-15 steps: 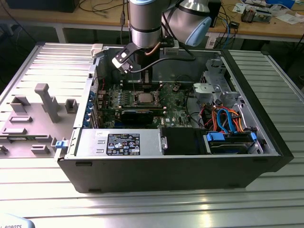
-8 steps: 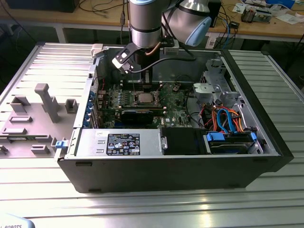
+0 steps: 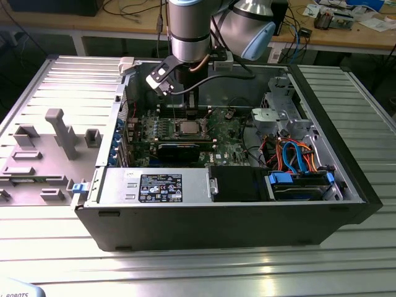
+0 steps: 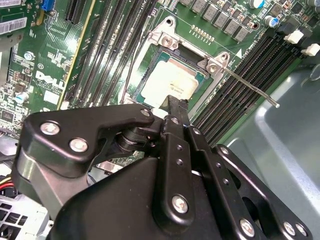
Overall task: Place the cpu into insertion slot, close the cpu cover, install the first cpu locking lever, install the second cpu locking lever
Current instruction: 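Close the cpu cover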
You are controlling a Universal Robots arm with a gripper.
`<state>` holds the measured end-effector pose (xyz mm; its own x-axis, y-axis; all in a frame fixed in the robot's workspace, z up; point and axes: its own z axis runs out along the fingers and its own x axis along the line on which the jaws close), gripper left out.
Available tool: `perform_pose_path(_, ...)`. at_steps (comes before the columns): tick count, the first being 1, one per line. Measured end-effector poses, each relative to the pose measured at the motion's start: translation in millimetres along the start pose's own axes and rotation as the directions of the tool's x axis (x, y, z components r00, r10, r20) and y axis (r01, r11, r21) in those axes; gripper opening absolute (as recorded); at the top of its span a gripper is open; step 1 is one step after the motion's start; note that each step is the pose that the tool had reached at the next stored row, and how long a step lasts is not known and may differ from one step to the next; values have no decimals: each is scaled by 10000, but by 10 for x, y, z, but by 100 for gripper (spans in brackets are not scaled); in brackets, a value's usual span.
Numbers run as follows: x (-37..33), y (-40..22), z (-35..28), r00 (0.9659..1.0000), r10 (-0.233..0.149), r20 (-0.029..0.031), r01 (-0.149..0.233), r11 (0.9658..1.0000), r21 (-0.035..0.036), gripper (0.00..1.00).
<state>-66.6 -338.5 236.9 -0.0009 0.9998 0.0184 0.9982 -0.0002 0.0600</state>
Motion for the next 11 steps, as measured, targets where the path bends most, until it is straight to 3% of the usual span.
perform_pose_path(11,2,5,-83,10000,0,-1,0,10000,-2,11)
